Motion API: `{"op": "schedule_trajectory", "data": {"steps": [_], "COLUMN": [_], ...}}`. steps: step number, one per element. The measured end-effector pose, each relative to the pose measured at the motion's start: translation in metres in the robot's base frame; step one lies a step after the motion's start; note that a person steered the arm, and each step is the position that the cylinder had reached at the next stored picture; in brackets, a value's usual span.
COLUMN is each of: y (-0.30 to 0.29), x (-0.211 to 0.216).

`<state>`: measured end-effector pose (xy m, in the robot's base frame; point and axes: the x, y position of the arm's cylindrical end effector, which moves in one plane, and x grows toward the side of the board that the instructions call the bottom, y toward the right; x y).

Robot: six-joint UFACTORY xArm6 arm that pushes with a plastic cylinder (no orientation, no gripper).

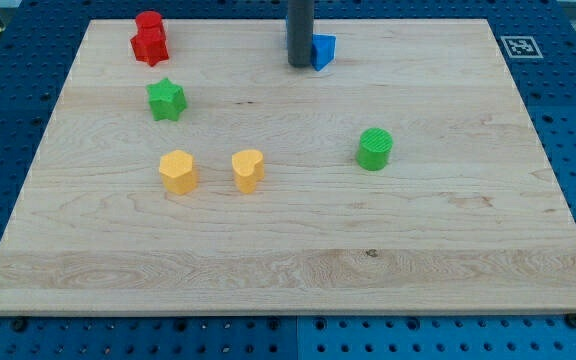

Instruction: Move the blue triangle into the blue cube

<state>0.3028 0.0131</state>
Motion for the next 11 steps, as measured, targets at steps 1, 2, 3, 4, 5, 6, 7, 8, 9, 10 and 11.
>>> {"op": "schedule_trajectory", "data": {"steps": [1, 2, 3, 4, 5, 6, 7, 8, 9, 10, 11], "y": [0.033, 0.084, 0.118, 0.116, 0.096, 0.079, 0.073, 0.06, 0.053, 0.048, 0.047], "x": [0.039, 0.043, 0.043, 0.036, 0.017, 0.013, 0.007, -0.004, -0.014, -0.033, -0.048]}}
